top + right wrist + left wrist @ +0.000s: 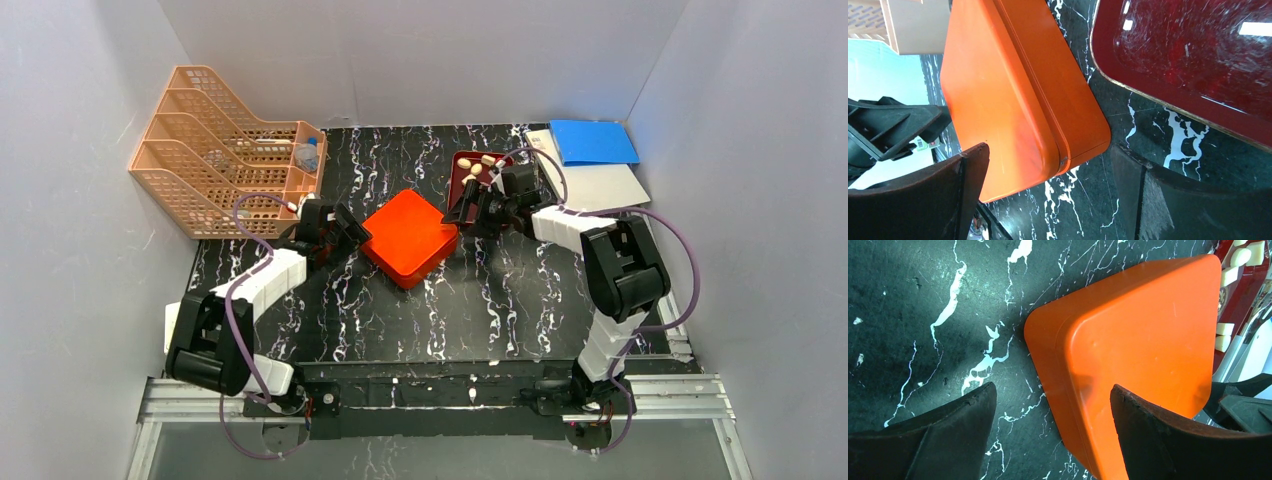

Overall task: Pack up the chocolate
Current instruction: Close the box lid on the packing box.

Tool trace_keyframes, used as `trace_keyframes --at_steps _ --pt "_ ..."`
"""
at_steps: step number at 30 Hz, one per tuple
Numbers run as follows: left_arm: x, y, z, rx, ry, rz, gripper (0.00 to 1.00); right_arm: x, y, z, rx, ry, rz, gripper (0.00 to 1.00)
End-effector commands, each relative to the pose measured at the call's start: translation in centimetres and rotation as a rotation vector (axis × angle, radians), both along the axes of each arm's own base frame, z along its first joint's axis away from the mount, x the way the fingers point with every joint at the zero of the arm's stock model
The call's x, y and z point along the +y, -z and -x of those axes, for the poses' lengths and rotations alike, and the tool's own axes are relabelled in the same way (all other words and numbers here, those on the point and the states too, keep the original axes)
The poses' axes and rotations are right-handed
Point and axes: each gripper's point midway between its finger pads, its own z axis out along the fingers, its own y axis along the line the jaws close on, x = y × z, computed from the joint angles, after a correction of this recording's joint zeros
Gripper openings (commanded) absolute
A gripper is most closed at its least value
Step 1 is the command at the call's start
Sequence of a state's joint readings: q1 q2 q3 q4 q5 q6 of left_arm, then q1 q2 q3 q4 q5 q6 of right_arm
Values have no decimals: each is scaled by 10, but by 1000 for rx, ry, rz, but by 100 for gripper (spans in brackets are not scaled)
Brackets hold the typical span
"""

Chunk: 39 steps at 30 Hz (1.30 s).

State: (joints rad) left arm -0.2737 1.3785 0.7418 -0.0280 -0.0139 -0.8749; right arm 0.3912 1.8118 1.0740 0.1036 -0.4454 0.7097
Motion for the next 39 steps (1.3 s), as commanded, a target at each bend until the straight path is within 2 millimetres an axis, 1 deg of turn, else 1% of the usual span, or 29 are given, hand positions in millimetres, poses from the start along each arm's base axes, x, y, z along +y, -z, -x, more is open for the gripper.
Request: trace_keyframes --at_steps 1,5,8,10,14,21,27,28,30,39 --pt "-1 -10 -13 -33 5 11 81 13 -5 -2 -27 -44 8 98" --pt "1 -8 -16 -30 2 7 81 19 1 2 -17 -65 23 98" --pt "-4 -6 -15 -18 22 24 81 22 5 3 -12 -75 34 98" --pt "-5 -9 -21 -43 24 31 81 22 8 4 -9 -78 43 98" --pt "-6 -8 -26 -46 27 37 81 22 13 6 2 -82 56 97" --pt "-12 1 -33 -30 48 44 81 20 28 9 38 -82 77 94" --pt "-13 16 -33 -2 56 37 80 16 40 12 57 -70 92 86" --pt "-13 17 -33 -1 57 37 80 15 41 13 58 -69 92 85" --pt "-13 19 -32 2 59 36 79 14 43 14 59 -59 97 79" --pt "-11 27 -27 22 66 21 79 6 52 18 73 -24 118 66"
